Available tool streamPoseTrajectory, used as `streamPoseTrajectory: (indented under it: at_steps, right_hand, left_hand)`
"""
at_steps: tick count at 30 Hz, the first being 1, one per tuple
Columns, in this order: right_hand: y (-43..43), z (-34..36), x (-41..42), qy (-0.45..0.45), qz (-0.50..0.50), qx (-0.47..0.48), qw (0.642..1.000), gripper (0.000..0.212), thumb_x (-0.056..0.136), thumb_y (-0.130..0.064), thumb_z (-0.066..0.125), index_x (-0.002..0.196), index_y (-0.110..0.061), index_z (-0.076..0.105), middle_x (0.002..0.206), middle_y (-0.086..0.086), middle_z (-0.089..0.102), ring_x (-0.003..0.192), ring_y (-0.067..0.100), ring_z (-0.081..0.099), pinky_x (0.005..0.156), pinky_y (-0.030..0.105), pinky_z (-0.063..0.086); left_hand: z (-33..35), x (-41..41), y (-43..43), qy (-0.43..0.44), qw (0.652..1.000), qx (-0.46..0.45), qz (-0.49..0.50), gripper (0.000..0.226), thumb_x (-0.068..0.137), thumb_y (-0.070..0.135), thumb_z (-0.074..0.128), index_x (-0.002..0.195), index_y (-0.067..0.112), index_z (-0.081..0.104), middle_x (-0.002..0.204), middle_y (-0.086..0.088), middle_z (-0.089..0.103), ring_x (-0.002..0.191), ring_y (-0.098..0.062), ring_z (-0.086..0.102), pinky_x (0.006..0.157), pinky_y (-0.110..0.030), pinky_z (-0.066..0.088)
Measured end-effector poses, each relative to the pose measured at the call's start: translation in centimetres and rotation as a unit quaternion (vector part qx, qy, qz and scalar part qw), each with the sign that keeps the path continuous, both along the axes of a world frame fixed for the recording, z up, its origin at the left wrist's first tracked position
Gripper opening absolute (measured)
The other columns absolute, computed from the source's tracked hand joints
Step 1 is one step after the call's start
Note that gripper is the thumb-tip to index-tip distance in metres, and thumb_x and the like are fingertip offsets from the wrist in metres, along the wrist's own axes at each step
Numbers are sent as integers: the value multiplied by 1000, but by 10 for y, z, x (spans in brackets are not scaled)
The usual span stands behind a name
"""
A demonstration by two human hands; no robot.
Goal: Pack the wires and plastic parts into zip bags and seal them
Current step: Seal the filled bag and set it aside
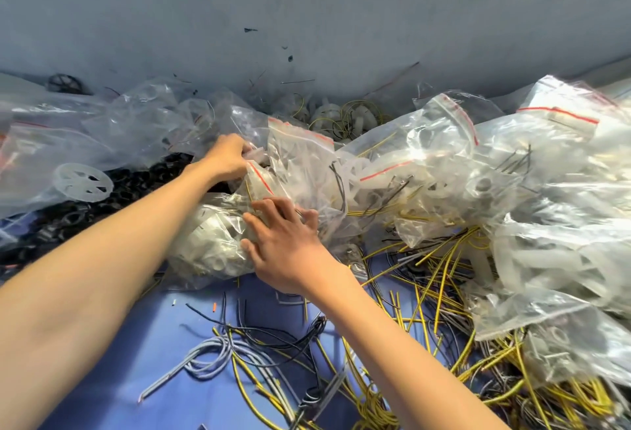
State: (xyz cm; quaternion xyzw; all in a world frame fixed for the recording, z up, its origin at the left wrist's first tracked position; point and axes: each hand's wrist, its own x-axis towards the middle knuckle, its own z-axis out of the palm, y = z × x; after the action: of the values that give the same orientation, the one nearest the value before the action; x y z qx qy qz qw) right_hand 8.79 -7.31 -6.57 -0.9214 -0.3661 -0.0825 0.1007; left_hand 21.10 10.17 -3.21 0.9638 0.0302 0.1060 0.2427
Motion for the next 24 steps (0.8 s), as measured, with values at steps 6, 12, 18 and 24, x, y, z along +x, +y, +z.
streamPoseTrajectory:
  at_steps: [6, 12, 18, 24]
  right_hand:
    - [-4, 10, 2, 59, 9, -18, 998, 49, 99, -42, 33, 142, -19, 34, 150, -2, 22, 138, 14, 5, 107, 50, 13]
    - [-24, 45, -13, 345, 24, 391, 853, 48, 99, -22, 47, 144, -7, 35, 146, 13, 41, 131, 21, 42, 109, 30, 34]
    - [-43, 67, -34, 433, 6, 573, 696, 46, 102, -32, 34, 145, -20, 28, 143, 6, 44, 115, 21, 55, 98, 39, 42]
    - [-68, 61, -57, 440, 1, 724, 531, 70, 70, -56, 64, 123, -14, 45, 129, 7, 50, 113, 26, 53, 100, 55, 43]
  left_hand:
    - [39, -44, 0, -225, 970, 0, 97, 19, 92, 6, 56, 98, 6, 73, 109, -12, 68, 101, -31, 60, 87, -34, 45]
    - [91, -122, 9, -388, 919, -21, 64, 12, 89, 17, 61, 89, 10, 71, 88, -2, 69, 68, -3, 53, 67, -22, 43]
    - [71, -194, -29, -281, 921, -258, -80, 22, 83, 30, 64, 102, 21, 68, 103, 6, 64, 82, 5, 58, 75, -14, 44]
    - [18, -217, -90, -271, 933, -149, -184, 24, 80, 18, 61, 102, 14, 69, 107, 1, 67, 89, -14, 62, 80, -24, 48]
